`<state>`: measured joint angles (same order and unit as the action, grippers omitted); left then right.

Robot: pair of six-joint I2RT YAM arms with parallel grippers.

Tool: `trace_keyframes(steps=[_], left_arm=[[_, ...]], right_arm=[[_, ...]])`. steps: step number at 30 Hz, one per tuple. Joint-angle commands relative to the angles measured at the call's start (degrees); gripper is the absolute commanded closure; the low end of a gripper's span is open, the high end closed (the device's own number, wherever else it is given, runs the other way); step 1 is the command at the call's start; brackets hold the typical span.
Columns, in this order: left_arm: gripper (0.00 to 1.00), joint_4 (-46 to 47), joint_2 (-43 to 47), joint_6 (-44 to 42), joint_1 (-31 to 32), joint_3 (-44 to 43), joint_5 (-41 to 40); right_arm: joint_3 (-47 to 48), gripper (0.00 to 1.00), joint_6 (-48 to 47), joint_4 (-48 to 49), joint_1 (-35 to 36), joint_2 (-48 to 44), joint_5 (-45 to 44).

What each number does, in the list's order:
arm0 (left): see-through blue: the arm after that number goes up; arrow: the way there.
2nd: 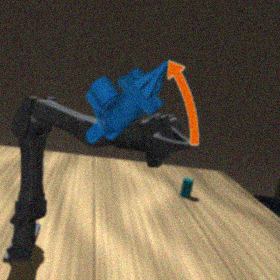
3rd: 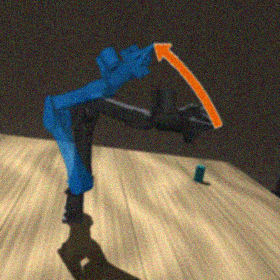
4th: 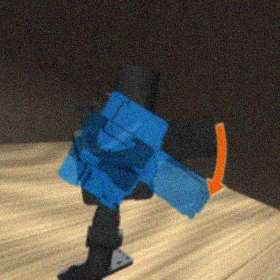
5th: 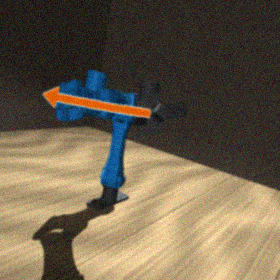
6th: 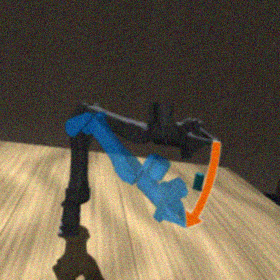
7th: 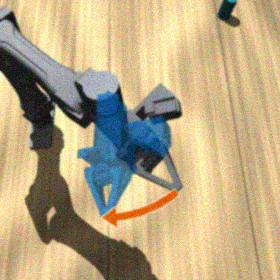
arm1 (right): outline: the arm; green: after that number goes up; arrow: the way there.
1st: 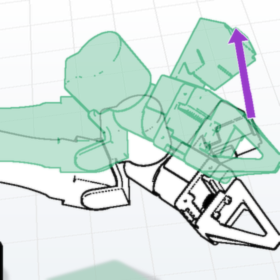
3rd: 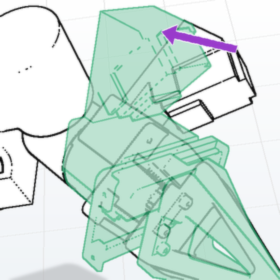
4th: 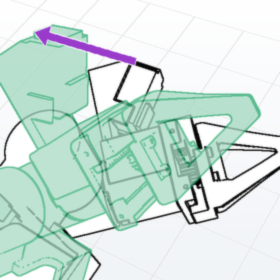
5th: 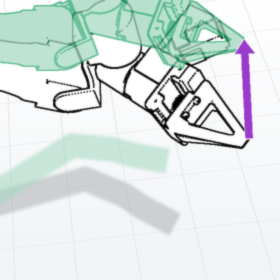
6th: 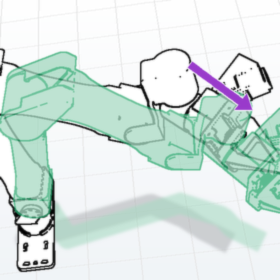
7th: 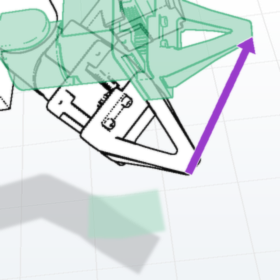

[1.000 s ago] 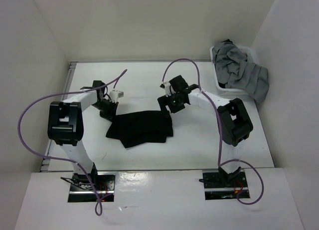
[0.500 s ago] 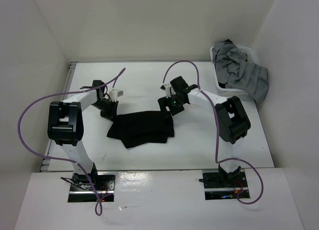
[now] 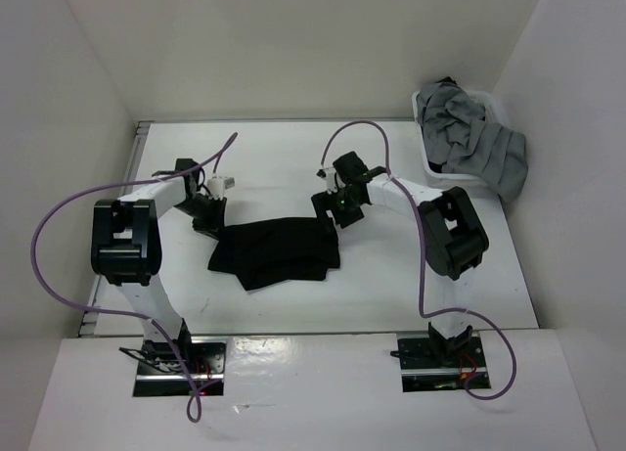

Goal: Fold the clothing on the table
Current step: Fold the skirt

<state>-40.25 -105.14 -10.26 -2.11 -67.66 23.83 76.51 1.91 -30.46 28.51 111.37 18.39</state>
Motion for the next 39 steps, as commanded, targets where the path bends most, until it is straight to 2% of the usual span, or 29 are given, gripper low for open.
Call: trace_keyframes(steps=[1, 9, 22, 28, 29, 31, 32, 34, 36, 39], left_arm=[[1.00, 0.35, 1.34, 0.68, -0.44, 0.51, 0.69], [1.00, 0.35, 1.34, 0.68, -1.49, 0.51, 0.69], [1.00, 0.35, 1.34, 0.68, -2.64, 0.51, 2.44], [1.00, 0.35, 0.82, 0.15, -2.64, 1.04, 2.44], [1.00, 0.35, 0.82, 0.15, -2.64, 1.04, 2.44], [1.00, 0.35, 0.82, 0.15, -2.64, 1.04, 2.44], [1.00, 0.35, 0.82, 0.15, -2.64, 1.04, 2.44], [1.00, 0.35, 0.29, 0.15, -2.64, 1.04, 2.97], [1.00, 0.35, 0.29, 0.15, -2.64, 1.04, 2.97], [1.00, -0.79, -1.90, -0.46, -2.64, -0.28, 4.46]], right_arm=[[0.83, 0.18, 0.72, 0.31, 0.23, 0.25, 0.06], [0.31, 0.21, 1.25, 0.84, 1.28, 1.91, 1.21], [0.31, 0.35, 1.25, 1.37, 6.02, 4.91, 1.21], [0.31, 0.57, 1.25, 1.89, 7.17, 7.28, 1.21], [0.31, 0.66, 1.25, 1.89, 7.17, 7.28, 1.21], [0.31, 0.76, 1.25, 1.89, 7.17, 7.28, 1.21], [0.31, 0.86, 1.25, 1.89, 7.17, 7.28, 0.42], [0.31, 0.95, 1.25, 1.89, 7.17, 7.28, -0.45], [0.83, 1.00, 1.25, 1.37, 7.17, 7.28, -2.47], [1.36, 1.00, 0.02, 1.37, 6.56, 7.28, -6.78]])
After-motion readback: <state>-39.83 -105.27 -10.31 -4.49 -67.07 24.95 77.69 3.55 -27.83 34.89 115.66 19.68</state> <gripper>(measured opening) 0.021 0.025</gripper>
